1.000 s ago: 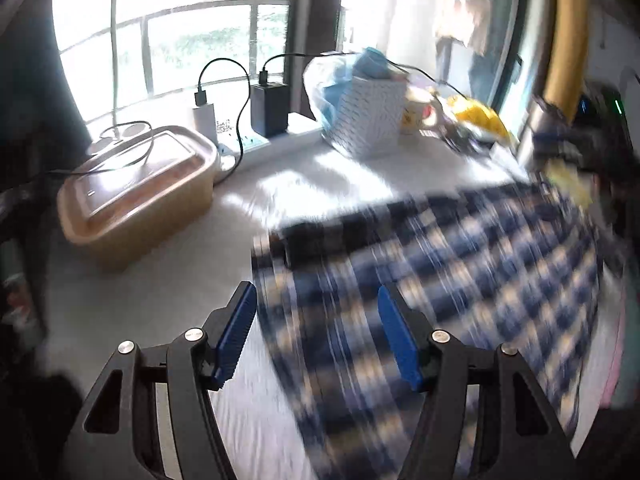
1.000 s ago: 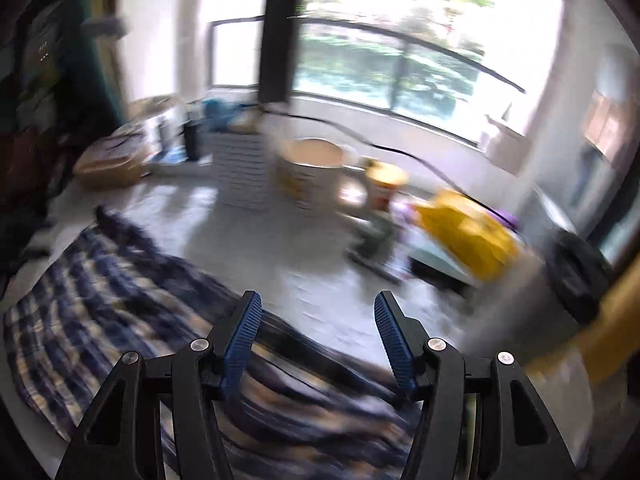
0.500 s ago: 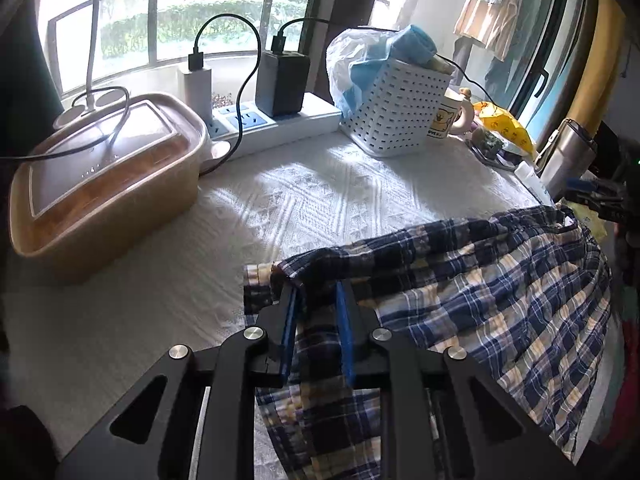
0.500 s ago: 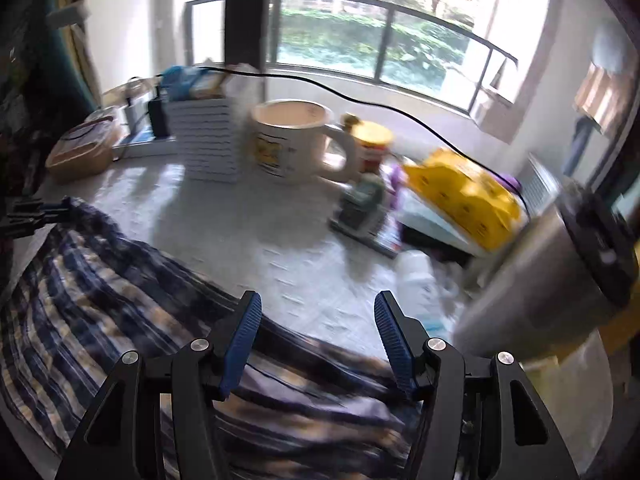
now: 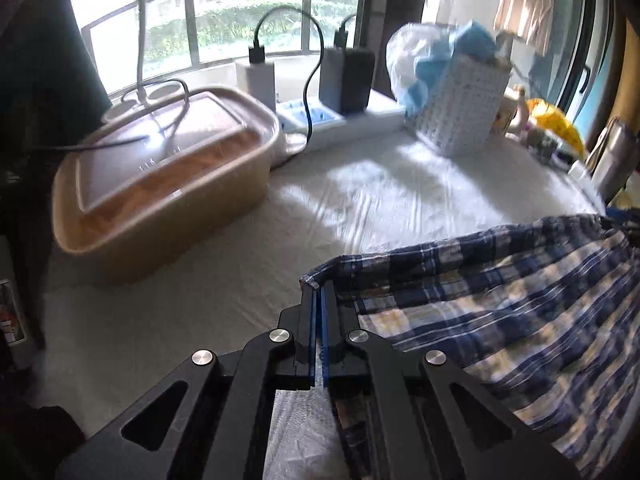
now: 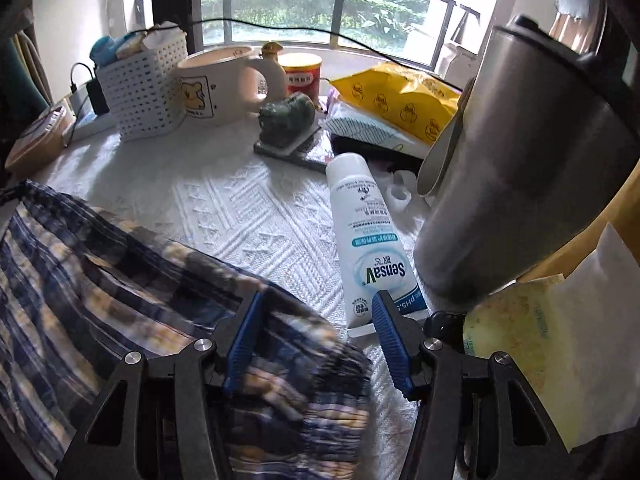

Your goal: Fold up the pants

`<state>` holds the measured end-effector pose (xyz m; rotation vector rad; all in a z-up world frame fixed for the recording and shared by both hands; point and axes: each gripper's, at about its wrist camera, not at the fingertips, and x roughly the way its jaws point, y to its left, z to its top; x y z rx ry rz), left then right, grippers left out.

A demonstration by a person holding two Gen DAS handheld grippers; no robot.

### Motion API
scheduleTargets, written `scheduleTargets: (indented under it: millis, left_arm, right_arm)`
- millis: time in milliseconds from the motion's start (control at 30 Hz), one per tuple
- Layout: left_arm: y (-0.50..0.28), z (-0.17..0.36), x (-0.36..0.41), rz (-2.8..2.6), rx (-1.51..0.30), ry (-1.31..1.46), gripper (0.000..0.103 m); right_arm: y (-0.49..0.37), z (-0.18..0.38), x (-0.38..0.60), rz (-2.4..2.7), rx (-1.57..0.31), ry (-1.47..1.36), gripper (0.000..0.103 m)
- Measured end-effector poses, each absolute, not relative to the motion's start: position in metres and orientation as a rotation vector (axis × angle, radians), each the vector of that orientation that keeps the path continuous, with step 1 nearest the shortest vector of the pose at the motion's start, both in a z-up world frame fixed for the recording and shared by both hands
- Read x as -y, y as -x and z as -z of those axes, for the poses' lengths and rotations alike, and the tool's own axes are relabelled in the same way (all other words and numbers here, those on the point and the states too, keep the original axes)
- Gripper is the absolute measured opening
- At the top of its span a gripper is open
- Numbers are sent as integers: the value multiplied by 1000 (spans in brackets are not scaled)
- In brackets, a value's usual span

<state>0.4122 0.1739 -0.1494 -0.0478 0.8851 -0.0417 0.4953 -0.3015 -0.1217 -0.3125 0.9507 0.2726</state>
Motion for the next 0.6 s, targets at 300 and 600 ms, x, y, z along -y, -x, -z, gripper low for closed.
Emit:
scheduleTargets:
  millis: [300, 600]
  left_arm:
    - [-392, 123, -199, -29, -855, 101, 13]
    - [-280, 114, -166, 97, -891, 191, 53]
  right_arm:
    - [-490, 111, 322, -206, -917, 283, 58]
    - [-418, 61, 289, -324, -795, 253, 58]
